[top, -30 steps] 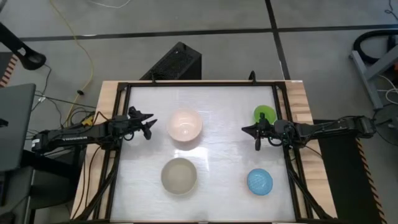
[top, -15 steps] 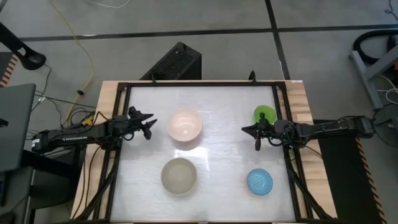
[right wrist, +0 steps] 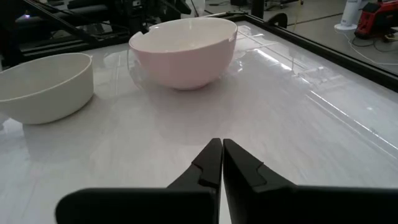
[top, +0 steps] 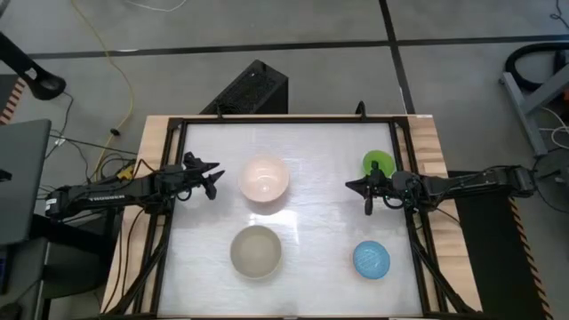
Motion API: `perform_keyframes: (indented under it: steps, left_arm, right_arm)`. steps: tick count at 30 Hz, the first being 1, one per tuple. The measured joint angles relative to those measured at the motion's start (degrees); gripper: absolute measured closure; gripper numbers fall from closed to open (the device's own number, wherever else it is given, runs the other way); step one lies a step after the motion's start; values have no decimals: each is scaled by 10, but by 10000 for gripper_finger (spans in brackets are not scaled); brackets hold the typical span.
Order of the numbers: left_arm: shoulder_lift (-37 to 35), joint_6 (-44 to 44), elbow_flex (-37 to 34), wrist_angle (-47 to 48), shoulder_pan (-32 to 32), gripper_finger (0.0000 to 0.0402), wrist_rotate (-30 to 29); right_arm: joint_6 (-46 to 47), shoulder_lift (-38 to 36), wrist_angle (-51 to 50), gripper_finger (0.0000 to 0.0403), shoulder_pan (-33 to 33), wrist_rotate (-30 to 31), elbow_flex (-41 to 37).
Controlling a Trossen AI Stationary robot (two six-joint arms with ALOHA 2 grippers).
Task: Nest bowls inside each other
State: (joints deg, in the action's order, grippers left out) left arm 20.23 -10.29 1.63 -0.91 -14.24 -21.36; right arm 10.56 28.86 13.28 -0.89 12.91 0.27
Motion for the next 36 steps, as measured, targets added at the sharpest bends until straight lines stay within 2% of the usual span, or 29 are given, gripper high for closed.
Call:
perform_keyframes:
  steps: [7, 11, 13, 15, 18, 22, 28, 32, 36]
  left_arm:
    - [0, 0, 0, 0, 0, 244, 0]
    - [0, 0, 0, 0, 0, 244, 0]
    - [0, 0, 0, 0, 0, 244, 0]
    - [0, 0, 0, 0, 0, 244, 0]
    - [0, 0, 0, 0, 0, 244, 0]
    - [0, 0, 0, 0, 0, 244, 0]
    - [0, 0, 0, 0, 0, 244, 0]
    - [0, 0, 0, 0, 0, 244, 0]
    - [0, 0, 0, 0, 0, 244, 0]
  right_arm:
    - [1, 0, 61, 367, -4, 4, 0]
    - [7, 7, 187, 367, -10, 14, 3]
    - [39, 16, 219, 367, -17, 13, 24]
    - [44, 34, 229, 367, -18, -13, 66]
    - [44, 103, 205, 367, 3, -21, 142]
    - [-3, 258, 194, 367, 44, -19, 269]
    - [-40, 480, 56, 335, 96, -10, 485]
    - [28, 586, -92, 288, 106, -9, 633]
    - [58, 676, -246, 230, 122, -10, 780]
